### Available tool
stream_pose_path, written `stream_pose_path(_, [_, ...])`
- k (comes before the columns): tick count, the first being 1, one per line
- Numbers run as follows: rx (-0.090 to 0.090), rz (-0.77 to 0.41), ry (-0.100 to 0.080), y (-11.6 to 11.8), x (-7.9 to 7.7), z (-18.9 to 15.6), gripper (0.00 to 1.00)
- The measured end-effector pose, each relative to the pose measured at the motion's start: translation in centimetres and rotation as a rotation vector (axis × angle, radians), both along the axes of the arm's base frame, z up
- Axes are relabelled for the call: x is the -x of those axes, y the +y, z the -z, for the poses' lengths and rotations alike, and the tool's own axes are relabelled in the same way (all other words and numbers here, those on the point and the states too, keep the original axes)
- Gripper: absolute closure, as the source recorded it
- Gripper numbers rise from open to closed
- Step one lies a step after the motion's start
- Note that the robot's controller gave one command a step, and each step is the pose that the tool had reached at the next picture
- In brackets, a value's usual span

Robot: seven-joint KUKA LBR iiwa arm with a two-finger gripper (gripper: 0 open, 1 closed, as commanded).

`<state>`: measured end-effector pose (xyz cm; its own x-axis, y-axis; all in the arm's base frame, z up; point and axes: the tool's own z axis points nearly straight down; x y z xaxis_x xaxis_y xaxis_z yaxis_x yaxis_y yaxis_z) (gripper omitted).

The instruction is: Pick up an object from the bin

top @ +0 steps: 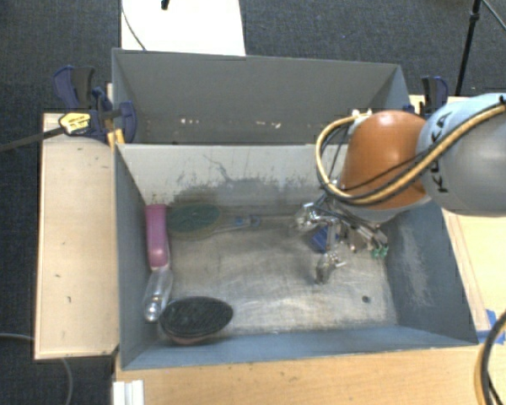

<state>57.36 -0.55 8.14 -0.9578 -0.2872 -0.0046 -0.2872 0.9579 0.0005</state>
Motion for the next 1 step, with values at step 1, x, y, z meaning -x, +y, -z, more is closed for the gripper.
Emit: stream_pose_path(1, [0.006,-0.371,-0.004,-4.99,-1.99,-3.58,0.0])
